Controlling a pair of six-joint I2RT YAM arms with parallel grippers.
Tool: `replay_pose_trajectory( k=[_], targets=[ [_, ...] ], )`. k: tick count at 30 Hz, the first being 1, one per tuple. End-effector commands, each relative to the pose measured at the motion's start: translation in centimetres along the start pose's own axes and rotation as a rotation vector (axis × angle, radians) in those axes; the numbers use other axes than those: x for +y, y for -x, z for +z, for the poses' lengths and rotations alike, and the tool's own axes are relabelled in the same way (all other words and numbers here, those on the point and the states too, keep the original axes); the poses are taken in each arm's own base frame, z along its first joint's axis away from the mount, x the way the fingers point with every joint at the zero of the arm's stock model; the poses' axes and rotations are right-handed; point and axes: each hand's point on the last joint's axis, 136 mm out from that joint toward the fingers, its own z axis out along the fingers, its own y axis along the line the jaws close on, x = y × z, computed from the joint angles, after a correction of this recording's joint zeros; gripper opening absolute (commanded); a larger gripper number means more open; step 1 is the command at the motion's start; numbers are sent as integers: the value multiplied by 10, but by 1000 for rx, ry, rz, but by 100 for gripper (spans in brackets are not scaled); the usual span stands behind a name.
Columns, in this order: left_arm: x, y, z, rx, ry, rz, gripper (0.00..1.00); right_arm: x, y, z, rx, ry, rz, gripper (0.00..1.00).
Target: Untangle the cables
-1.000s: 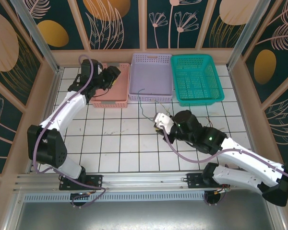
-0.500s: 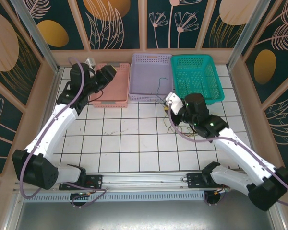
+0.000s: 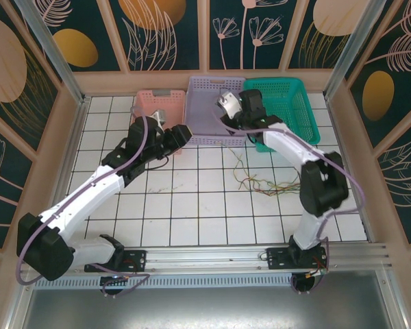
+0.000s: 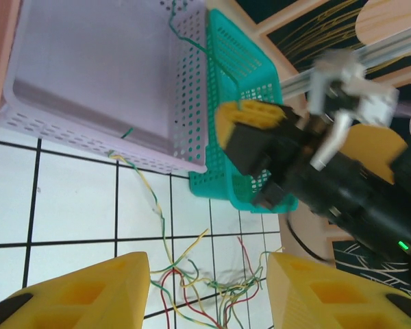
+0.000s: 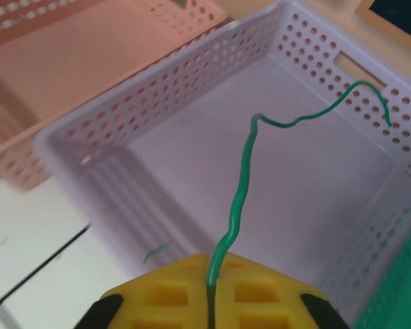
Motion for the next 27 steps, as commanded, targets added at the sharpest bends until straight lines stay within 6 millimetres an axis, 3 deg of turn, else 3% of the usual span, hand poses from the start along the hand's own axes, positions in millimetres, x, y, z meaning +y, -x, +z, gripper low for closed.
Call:
replay_pose_trajectory(
  k=[1, 3, 5, 8, 11, 13, 16, 20, 22, 27],
  targets=[
    [-12, 12, -12, -41, -3, 37, 49, -27, 25, 15, -46, -49, 130, 38],
    [-10, 10, -13, -36, 1, 32, 49, -33, 33, 14, -62, -61, 206, 47],
    [-6, 8, -13, -34, 6, 22, 49, -34, 40, 2, -86, -70, 268, 50],
    [0, 3, -11, -20, 16, 13, 49, -31, 40, -28, -121, -88, 357, 49],
    [7, -8, 0, 31, 25, 3, 49, -31, 28, -65, -136, -144, 490, 47],
    [12, -19, 10, 81, 16, 3, 47, -31, 8, -92, -126, -200, 614, 46],
    [20, -42, 28, 168, 5, 43, 40, -30, -42, -135, -61, -315, 847, 46],
    [22, -84, 51, 292, 9, 161, 37, -12, -117, -192, 43, -424, 1177, 43],
    [18, -104, 59, 335, -2, 199, 37, -2, -144, -217, 41, -469, 1298, 44],
    [8, -148, 77, 424, -37, 265, 38, 8, -195, -245, 37, -526, 1516, 47]
  ],
)
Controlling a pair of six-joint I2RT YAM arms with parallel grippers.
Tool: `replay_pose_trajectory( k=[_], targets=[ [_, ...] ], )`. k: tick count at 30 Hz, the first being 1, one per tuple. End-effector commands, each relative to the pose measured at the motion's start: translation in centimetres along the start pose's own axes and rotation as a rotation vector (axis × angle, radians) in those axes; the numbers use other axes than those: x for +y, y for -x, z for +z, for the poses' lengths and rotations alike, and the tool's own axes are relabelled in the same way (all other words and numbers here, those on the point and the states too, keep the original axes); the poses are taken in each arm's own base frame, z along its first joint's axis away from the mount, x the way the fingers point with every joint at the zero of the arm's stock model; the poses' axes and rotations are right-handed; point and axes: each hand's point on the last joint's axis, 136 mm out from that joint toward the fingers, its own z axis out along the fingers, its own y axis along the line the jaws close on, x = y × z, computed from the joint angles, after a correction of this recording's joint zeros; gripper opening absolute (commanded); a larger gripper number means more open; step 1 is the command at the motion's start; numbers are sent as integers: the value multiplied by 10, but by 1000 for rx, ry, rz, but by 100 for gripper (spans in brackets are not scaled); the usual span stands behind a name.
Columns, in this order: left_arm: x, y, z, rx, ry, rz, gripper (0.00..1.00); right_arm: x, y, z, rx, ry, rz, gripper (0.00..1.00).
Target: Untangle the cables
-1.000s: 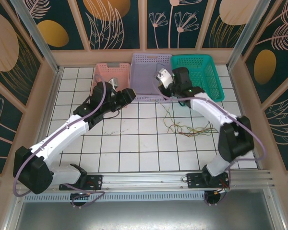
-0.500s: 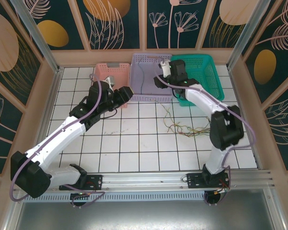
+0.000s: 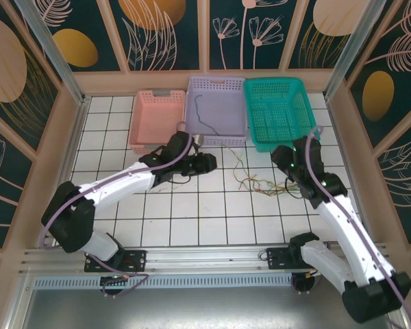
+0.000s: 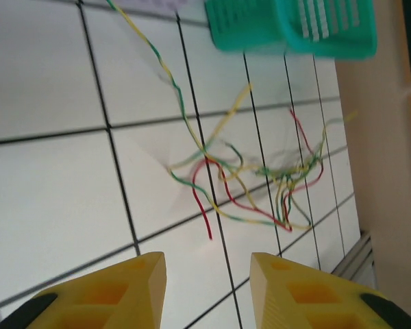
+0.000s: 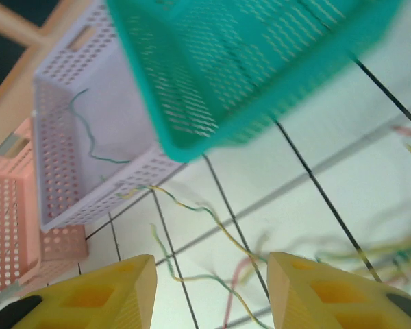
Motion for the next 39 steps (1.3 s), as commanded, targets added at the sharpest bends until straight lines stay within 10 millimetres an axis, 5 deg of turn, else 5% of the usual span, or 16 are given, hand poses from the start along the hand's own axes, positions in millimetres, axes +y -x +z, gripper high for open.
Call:
replay_pose_trajectory(
  k=[1, 7, 12, 17, 22, 32, 36, 39],
  targets=[
    [-29, -6, 14, 17, -74, 110, 38, -49, -17, 0, 34, -147, 201, 47],
    [-55, -31, 38, 95, -109, 189, 37, -97, 2, 38, 28, -258, 260, 44],
    [-69, -33, 44, 105, -114, 215, 38, -148, 8, 55, 57, -337, 424, 25],
    [-74, -30, 43, 86, -114, 239, 37, -161, 36, 61, -44, -372, 388, 20],
    [-80, -24, 49, 94, -100, 264, 37, -170, 44, 93, 28, -355, 254, 22],
    [-70, -21, 57, 102, -28, 297, 42, -176, -3, 123, 250, -286, 277, 38],
    [-54, -17, 54, 75, 48, 289, 43, -167, -31, 128, 329, -279, 292, 36],
    [-36, -9, 46, 31, 144, 264, 45, -155, -48, 126, 359, -276, 251, 25]
  ],
)
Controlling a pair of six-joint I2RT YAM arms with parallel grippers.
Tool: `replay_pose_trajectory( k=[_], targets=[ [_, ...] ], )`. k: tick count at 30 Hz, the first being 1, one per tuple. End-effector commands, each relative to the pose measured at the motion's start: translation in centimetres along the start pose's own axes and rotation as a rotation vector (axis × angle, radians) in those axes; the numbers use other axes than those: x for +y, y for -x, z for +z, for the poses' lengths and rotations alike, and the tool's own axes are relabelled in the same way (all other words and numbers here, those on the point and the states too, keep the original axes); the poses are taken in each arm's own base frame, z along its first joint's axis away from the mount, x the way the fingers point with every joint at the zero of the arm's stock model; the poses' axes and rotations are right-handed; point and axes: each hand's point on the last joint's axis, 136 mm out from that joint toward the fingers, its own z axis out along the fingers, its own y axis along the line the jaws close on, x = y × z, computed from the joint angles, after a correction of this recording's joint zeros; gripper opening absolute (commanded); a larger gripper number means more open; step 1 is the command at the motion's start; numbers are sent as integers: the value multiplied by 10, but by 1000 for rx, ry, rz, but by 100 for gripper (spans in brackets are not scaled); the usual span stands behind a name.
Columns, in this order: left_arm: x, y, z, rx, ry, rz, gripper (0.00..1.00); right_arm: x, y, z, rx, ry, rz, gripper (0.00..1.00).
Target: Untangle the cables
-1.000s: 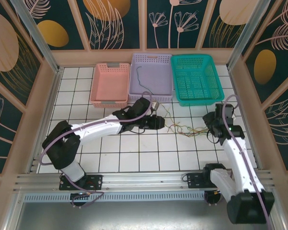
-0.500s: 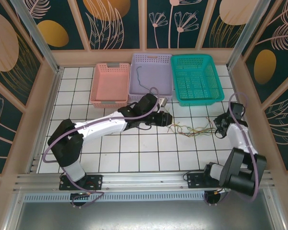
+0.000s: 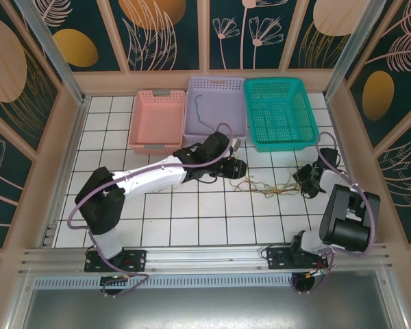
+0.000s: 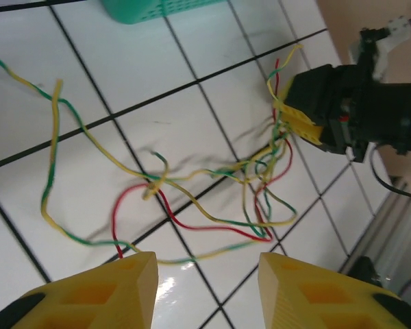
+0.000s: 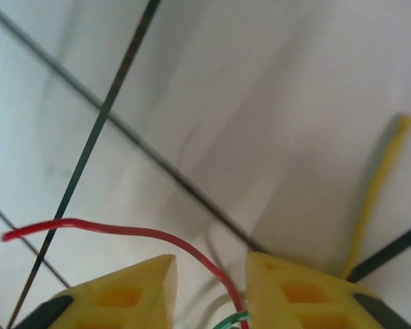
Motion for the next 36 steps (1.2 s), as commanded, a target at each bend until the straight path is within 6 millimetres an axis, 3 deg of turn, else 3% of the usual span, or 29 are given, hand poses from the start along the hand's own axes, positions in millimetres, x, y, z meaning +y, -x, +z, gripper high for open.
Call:
replay_pose_trajectory(
  k=[1, 4, 9, 16, 22, 25, 28, 30, 36],
  targets=[
    [27, 2, -13, -35, 142, -21, 45, 8, -34, 4, 76, 14, -20, 20],
    [50, 9, -29, -72, 203, -110, 47, 18, -59, 5, 112, 29, -58, 14],
    [81, 18, -57, -141, 238, -242, 48, 33, -87, -1, 135, 59, -76, 14],
    [97, 4, -68, -121, 257, -295, 49, 47, -58, -33, 8, 67, -118, 32],
    [73, -11, -57, -26, 105, -302, 44, 58, -46, -61, -48, 68, -158, 37],
    [69, -28, -59, 70, 102, -260, 44, 58, -55, -74, -43, 71, -153, 40],
    [94, -58, -75, 180, 250, -227, 48, 51, -75, -83, -1, 72, -122, 43],
    [100, -79, -84, 240, 268, -224, 52, 44, -95, -87, 52, 85, -88, 45],
    [66, -121, -81, 332, 114, -215, 59, 32, -146, -83, 193, 120, -6, 49]
  ],
)
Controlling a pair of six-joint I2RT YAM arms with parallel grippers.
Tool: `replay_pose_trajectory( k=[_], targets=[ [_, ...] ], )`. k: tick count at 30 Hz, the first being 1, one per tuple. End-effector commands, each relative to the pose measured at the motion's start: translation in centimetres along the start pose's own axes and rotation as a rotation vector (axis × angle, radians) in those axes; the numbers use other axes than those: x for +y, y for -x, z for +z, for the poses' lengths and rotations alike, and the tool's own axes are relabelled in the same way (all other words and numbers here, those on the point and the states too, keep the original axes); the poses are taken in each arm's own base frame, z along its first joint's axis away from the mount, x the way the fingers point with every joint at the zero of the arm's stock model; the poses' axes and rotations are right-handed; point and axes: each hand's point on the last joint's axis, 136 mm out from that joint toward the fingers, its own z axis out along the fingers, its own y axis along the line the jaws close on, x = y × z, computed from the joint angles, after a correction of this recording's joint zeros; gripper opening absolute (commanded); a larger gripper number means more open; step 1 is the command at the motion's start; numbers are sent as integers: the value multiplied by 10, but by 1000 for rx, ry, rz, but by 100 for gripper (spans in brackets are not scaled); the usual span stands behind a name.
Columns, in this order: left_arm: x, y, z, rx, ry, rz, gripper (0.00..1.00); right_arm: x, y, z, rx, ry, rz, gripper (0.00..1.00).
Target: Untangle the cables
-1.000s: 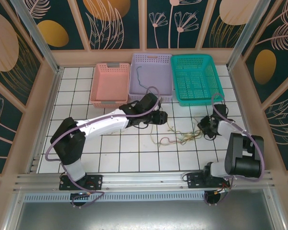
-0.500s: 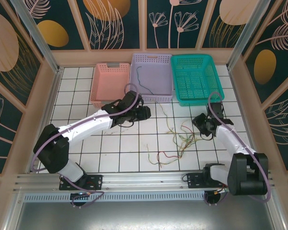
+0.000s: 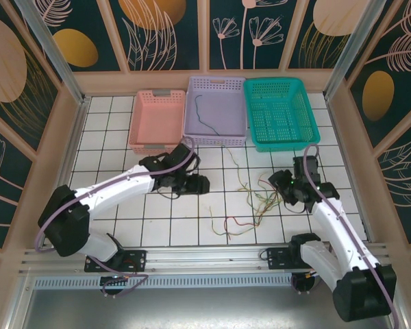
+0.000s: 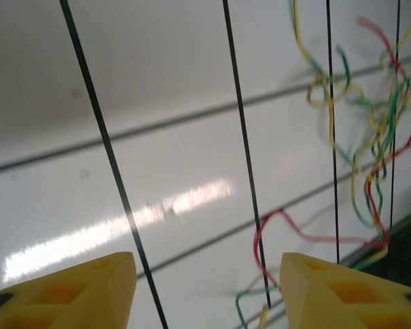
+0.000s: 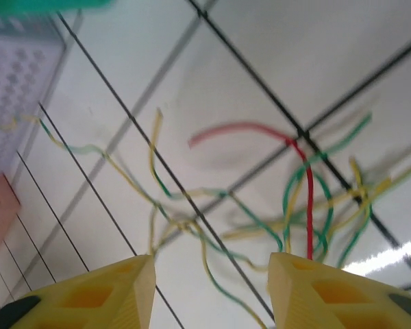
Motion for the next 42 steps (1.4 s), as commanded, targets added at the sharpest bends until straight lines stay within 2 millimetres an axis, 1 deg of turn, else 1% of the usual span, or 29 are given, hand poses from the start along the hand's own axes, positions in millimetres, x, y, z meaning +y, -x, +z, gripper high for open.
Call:
replay_pose_trajectory(
  k=[1, 3, 4, 7, 10, 12, 14, 15, 16, 17, 19, 20, 21, 22, 25, 28, 30, 34, 37, 39, 42],
  targets=[
    [-15, -27, 6, 82, -46, 32, 59, -16, -33, 6, 106, -31, 117, 49],
    [-20, -18, 10, 50, -54, 9, 58, -11, -34, 8, 100, -6, 114, 43],
    [-28, -4, 7, 3, -61, -1, 57, -6, -33, 8, 96, 8, 105, 40],
    [-43, 39, -10, -173, -37, -51, 57, 9, -31, 7, 81, 9, 60, 39],
    [-45, 82, -27, -349, 7, -107, 58, 19, -35, 11, 76, -8, -18, 39],
    [-49, 109, -30, -406, -24, -137, 60, 20, -39, 14, 74, -34, -72, 38],
    [-54, 132, -20, -407, -93, -186, 61, 16, -41, 15, 59, -75, -124, 38],
    [-59, 139, -13, -391, -128, -197, 62, 13, -41, 14, 60, -90, -128, 39],
    [-63, 146, -3, -374, -142, -207, 62, 12, -43, 12, 65, -94, -124, 40],
    [-65, 152, 12, -350, -139, -216, 62, 10, -44, 9, 69, -98, -112, 41],
    [-65, 156, 39, -289, -131, -273, 61, 5, -48, 2, 78, -95, -63, 46],
    [-69, 157, 53, -255, -151, -305, 61, 2, -51, 0, 88, -92, -28, 49],
    [-73, 158, 63, -233, -172, -332, 61, 0, -54, -2, 96, -77, 6, 51],
    [-71, 158, 72, -224, -171, -366, 60, -1, -57, -2, 106, -67, 33, 51],
    [-62, 164, 89, -256, -137, -419, 60, -6, -64, -1, 127, -42, 106, 54],
    [-57, 167, 106, -253, -112, -430, 60, -12, -73, 8, 165, -28, 182, 55],
    [-58, 169, 115, -262, -112, -416, 60, -15, -78, 16, 189, -17, 235, 56],
    [-57, 170, 132, -266, -108, -401, 58, -23, -77, 23, 165, -17, 306, 59],
    [-56, 172, 144, -265, -102, -393, 51, -31, -79, 31, 163, -30, 346, 60],
    [-55, 174, 149, -269, -96, -387, 43, -35, -82, 38, 174, -24, 379, 60],
    [-52, 176, 153, -276, -85, -380, 29, -39, -79, 47, 155, -21, 417, 59]
  ],
)
